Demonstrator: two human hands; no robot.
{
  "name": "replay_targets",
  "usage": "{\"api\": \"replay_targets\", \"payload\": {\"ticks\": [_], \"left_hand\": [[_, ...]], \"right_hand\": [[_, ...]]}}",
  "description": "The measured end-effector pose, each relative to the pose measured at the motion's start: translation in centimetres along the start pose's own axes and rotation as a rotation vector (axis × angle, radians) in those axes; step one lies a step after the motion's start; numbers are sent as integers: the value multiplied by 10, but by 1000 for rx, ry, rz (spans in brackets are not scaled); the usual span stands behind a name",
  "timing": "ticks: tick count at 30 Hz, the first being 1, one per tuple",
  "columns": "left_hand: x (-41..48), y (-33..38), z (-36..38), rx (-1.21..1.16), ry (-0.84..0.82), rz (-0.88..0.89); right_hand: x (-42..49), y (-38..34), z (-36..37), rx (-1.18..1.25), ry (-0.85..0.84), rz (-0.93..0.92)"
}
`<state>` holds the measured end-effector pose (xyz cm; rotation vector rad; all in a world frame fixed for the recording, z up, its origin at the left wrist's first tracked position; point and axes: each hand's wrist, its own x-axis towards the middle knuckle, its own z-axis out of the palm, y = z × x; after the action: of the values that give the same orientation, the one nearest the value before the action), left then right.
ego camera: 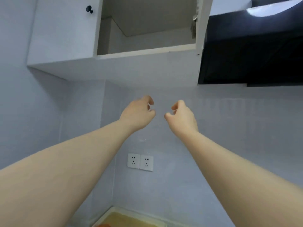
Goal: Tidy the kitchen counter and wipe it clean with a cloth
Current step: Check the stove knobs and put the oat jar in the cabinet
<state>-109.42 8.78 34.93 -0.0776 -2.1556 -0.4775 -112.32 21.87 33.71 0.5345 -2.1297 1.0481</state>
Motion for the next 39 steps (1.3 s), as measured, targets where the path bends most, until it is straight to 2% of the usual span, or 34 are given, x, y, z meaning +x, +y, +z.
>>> {"api": "replay_targets", "payload": {"ticks": [6, 14, 22, 28, 31, 34, 39], "left_hand": [[-68, -46, 53, 30, -214, -152], [-156, -109, 104, 171, -477, -244], [-204, -165, 124, 226, -589, -437], [-229, -195, 138, 391, -807, -430], [-233, -208, 150, 383, -883, -435], [-238, -218, 162, 370, -949, -434], [-242, -225, 175, 325, -1018, -468]], "right_hand": [[-54, 43, 67, -52, -267, 123], [-125, 80, 140, -78, -560, 163], [-163, 107, 194, -131, -791, 225], [-184, 122, 220, -335, -1089, 179], [-190, 131, 228, -377, -1205, 156], [-194, 142, 237, -423, -1229, 157], [-193, 158, 252, -520, -1108, 161]]}}
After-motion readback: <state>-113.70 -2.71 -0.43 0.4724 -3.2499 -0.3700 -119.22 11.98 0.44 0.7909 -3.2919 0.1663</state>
